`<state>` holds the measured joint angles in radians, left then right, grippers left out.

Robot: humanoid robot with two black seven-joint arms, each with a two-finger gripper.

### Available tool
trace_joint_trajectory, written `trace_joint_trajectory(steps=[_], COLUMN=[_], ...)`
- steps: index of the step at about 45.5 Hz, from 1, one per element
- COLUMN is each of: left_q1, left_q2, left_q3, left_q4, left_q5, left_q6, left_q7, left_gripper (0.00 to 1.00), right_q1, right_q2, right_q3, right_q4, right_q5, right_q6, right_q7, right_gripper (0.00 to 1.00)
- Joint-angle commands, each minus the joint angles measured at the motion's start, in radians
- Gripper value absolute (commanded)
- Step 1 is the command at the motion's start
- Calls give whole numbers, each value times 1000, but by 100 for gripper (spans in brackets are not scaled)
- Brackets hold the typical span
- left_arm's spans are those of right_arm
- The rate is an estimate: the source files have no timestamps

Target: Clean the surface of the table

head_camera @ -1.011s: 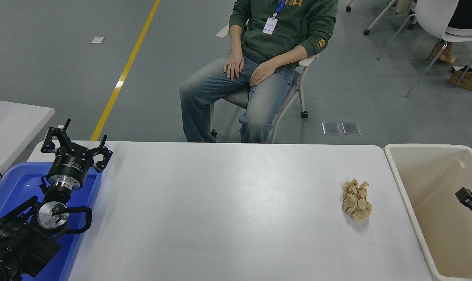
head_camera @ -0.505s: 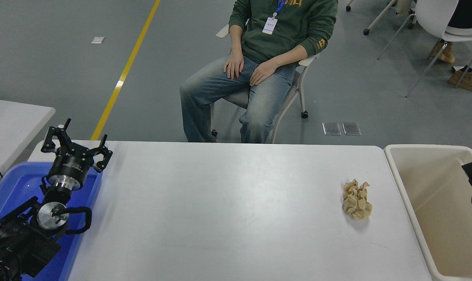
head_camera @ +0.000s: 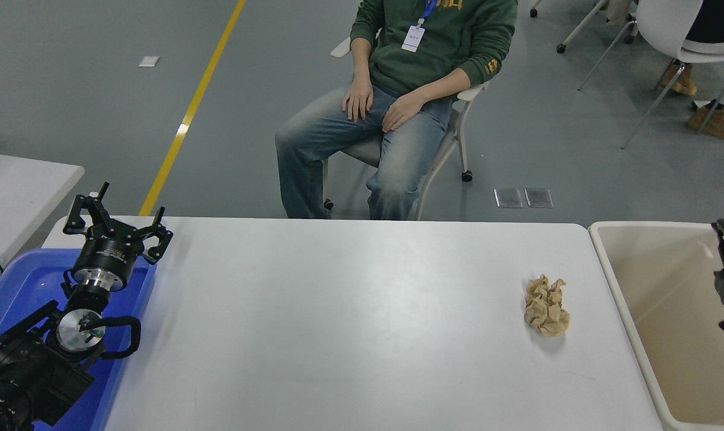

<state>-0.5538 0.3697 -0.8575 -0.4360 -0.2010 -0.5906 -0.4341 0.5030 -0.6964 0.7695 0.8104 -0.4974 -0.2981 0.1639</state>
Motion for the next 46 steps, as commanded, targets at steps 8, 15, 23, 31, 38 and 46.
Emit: trace_joint_trajectory(steps=[8, 15, 23, 31, 38, 46], left_q1=[0, 0, 0, 0, 0, 0], left_q2=[0, 0, 0, 0, 0, 0], left_q3=[0, 0, 0, 0, 0, 0], left_q4=[0, 0, 0, 0, 0, 0], left_q5=[0, -1, 0, 0, 0, 0], left_q6=[0, 0, 0, 0, 0, 0], left_q7=[0, 0, 0, 0, 0, 0], left_gripper=[100, 100, 100, 100, 100, 100], right_q1=[-104, -153, -175, -164, -166, -149], right_q2=[26, 47, 146, 205, 270, 314], right_q3=[182, 180, 182, 179, 172, 154], right_q4=[173, 179, 142, 141, 142, 125], right_q5=[120, 155, 157, 155, 143, 134], right_q6=[39, 137, 160, 159, 160, 160], right_q7=[45, 152, 285, 316, 378, 419], right_gripper=[99, 99, 99, 99, 99, 99])
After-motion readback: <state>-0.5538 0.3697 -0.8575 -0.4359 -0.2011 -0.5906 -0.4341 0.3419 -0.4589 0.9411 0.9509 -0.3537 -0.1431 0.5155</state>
